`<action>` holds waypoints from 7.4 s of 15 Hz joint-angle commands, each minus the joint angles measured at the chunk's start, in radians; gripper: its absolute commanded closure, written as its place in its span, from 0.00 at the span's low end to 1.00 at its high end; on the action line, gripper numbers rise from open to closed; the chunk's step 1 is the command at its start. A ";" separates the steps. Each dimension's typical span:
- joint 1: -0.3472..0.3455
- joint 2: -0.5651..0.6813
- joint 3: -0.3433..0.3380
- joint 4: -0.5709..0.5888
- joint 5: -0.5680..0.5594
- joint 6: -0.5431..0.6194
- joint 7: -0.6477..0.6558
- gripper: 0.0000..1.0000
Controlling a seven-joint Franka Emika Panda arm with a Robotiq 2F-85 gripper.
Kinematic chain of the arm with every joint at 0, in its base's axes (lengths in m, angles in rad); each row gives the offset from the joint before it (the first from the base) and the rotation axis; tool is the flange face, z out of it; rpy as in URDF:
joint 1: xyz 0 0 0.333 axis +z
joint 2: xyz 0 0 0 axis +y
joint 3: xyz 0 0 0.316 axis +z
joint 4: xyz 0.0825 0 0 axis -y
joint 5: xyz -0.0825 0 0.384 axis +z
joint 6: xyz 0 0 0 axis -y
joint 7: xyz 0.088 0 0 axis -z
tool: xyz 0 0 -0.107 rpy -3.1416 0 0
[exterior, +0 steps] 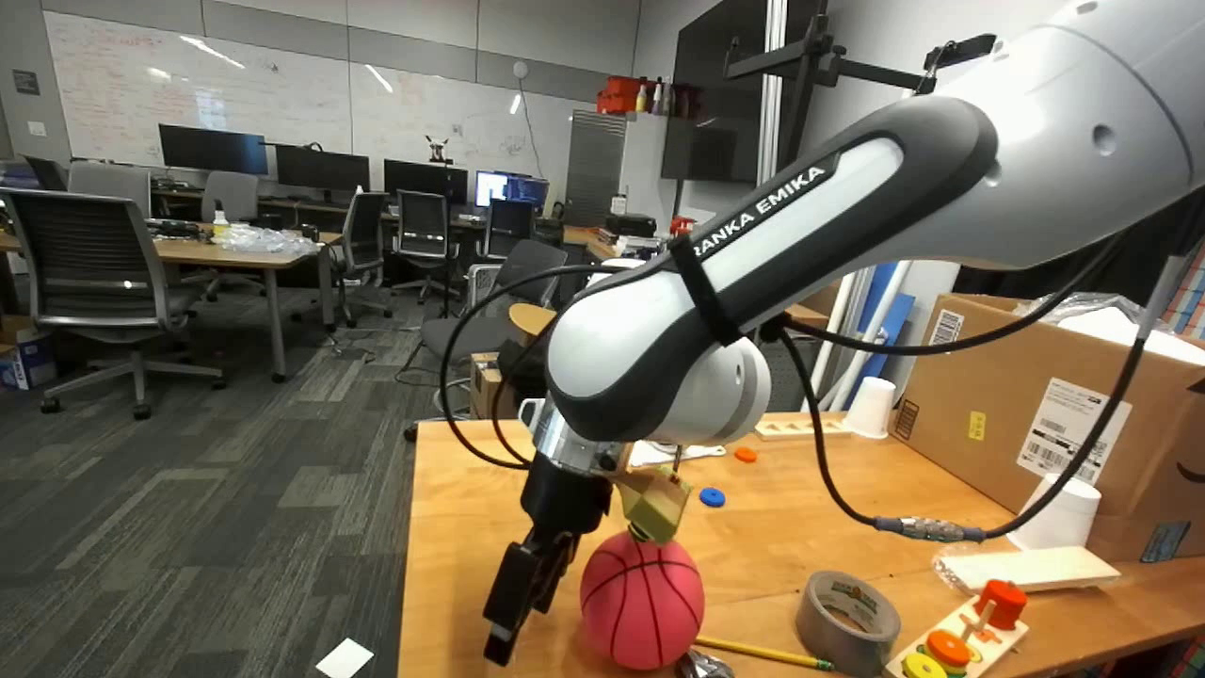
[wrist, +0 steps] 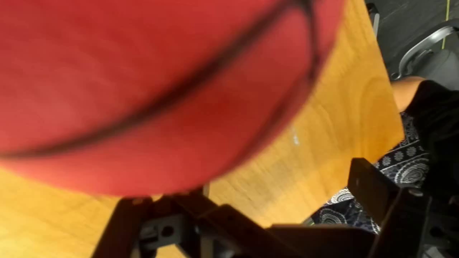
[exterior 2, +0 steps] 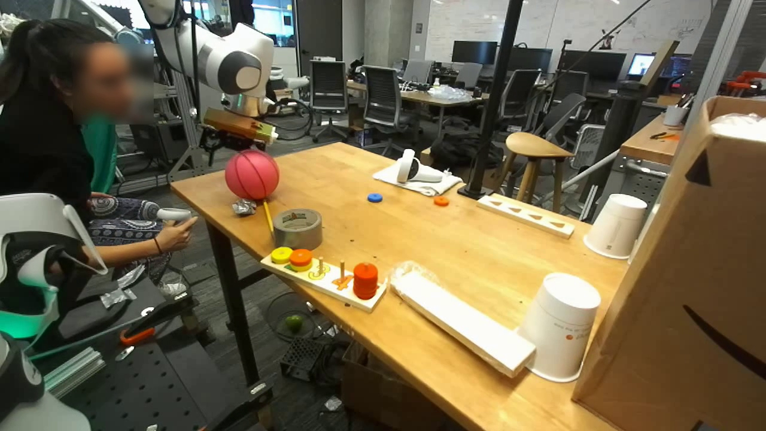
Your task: Move the ball to the right
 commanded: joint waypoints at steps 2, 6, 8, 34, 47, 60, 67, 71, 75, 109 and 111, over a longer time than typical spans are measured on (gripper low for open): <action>-0.076 -0.034 -0.012 0.014 -0.106 -0.065 0.015 0.00; -0.091 -0.115 -0.020 0.007 -0.284 -0.146 -0.042 0.00; -0.088 -0.156 -0.018 -0.007 -0.356 -0.173 -0.069 0.00; 0.050 -0.644 0.053 -0.427 0.353 -0.131 -0.117 0.00; 0.011 -0.422 0.022 -0.348 0.357 -0.083 -0.071 0.00; 0.013 -0.268 0.073 -0.216 0.336 -0.083 -0.030 0.00; -0.073 -0.216 -0.033 -0.095 0.036 -0.106 0.007 0.00; -0.142 -0.370 -0.087 -0.081 -0.217 -0.301 -0.067 0.00; -0.148 -0.567 -0.086 -0.214 -0.284 -0.219 -0.113 0.00; -0.241 -0.391 -0.256 -0.384 -0.236 -0.107 0.164 0.00; -0.243 -0.420 -0.258 -0.388 -0.291 -0.115 0.236 0.00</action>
